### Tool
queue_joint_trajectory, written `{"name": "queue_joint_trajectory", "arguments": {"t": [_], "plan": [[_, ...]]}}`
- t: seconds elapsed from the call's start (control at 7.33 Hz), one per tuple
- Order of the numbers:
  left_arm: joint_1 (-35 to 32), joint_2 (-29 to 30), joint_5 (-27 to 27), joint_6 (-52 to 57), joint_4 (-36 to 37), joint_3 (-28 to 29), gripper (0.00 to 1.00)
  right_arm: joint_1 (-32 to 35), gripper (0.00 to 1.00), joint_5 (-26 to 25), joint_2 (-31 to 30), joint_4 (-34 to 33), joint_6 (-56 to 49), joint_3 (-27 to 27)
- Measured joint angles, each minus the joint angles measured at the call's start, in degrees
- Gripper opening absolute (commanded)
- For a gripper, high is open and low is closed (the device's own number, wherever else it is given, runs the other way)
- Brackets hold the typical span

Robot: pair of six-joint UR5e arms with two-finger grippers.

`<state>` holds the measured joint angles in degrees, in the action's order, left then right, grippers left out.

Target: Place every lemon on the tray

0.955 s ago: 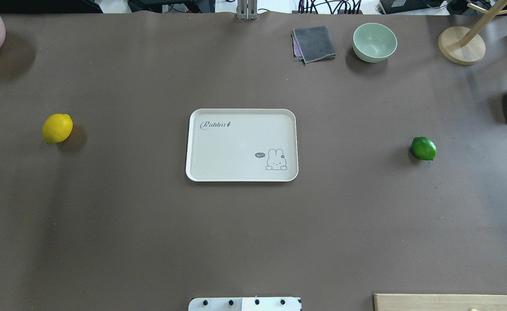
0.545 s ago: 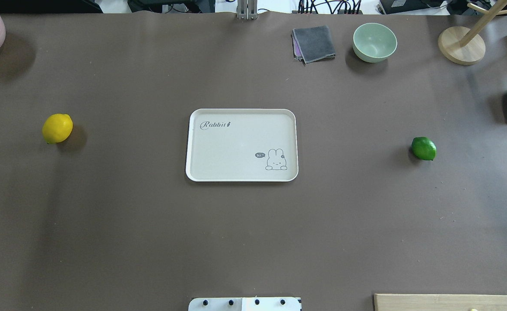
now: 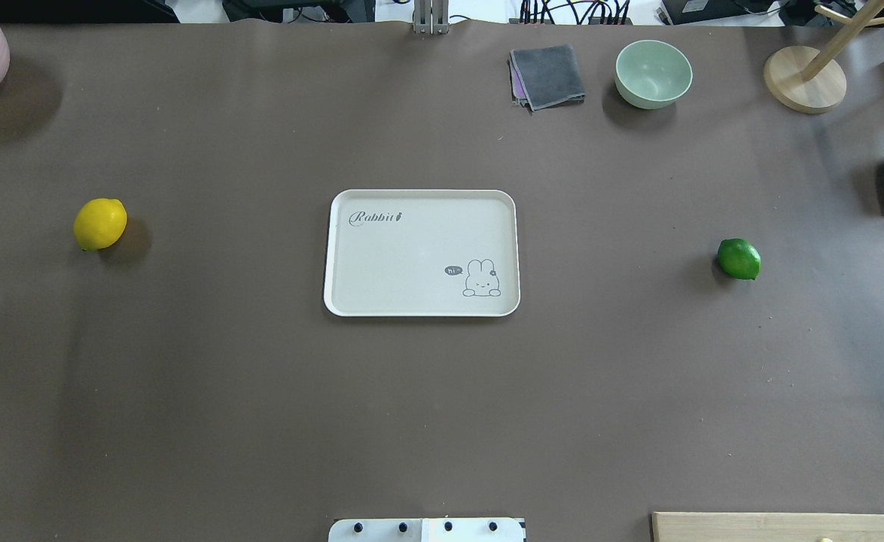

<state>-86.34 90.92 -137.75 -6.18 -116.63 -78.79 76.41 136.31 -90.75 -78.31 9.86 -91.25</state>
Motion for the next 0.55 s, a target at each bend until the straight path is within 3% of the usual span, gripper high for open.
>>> {"name": "queue_joint_trajectory", "arguments": {"t": [0.27, 0.55], "plan": [[0.45, 0.04, -0.47, -0.42, -2.72, 0.4, 0.99, 0.03, 1.0, 0.06, -1.49, 0.57, 0.43, -1.54], [5.28, 2.53, -1.29, -2.32, -3.14, 0.26, 0.99, -0.64, 1.0, 1.82, -1.19, 0.58, 1.21, -2.02]]}}
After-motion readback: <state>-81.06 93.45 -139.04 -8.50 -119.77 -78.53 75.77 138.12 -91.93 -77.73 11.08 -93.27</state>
